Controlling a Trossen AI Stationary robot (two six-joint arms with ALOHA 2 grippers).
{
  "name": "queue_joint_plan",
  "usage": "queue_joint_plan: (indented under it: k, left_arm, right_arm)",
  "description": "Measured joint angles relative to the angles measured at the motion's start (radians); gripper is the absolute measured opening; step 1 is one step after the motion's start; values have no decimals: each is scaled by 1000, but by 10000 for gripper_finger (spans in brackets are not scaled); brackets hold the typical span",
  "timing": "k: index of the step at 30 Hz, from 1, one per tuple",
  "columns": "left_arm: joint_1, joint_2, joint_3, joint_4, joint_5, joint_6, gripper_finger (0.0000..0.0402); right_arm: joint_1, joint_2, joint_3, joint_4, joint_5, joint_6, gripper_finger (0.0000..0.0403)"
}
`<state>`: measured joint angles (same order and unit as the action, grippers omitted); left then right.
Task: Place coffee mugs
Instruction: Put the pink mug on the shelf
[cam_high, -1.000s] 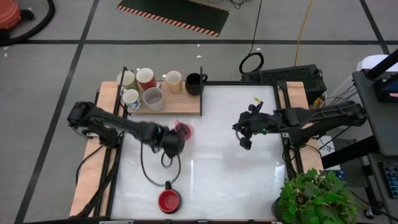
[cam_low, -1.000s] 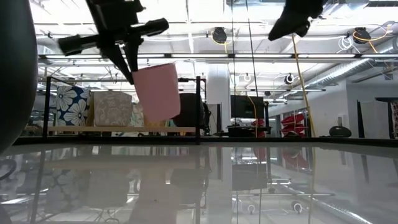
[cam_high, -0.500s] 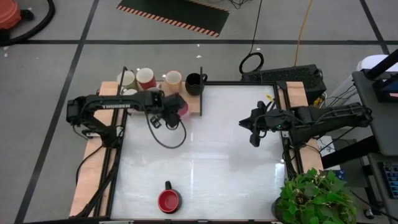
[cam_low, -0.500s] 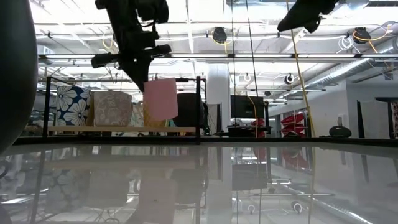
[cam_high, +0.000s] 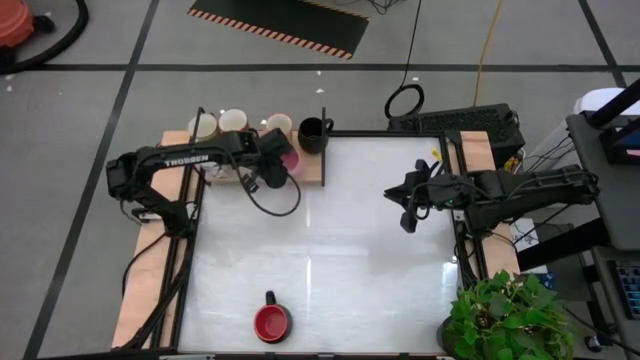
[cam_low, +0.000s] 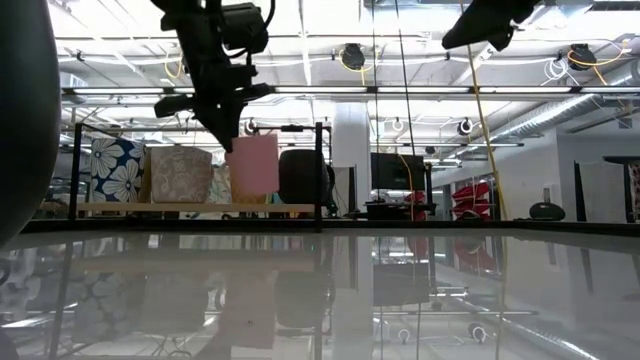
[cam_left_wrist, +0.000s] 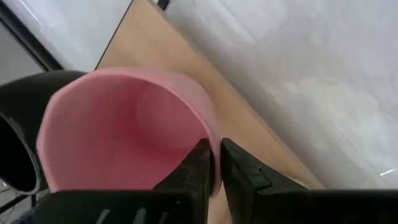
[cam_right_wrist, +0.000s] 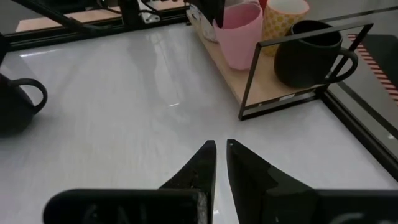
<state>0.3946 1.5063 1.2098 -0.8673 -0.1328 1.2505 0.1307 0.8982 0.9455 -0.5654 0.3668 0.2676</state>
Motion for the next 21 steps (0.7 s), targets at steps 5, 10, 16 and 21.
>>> queue_joint_plan:
  k: [5,10,16,21]
  left_arm:
    - [27,1,0,-4,1,-1,46]
    - [38,1,0,-4,-1,-25,48]
    - [38,1,0,-5,-44,-59,50]
    - [38,1,0,-22,-112,-108,51]
  right_arm:
    - [0,0,0,27,-1,0,31]
    - [0,0,0,27,-1,0,31]
    - [0,0,0,27,-2,0,31]
    - [0,0,0,26,-2,8,31]
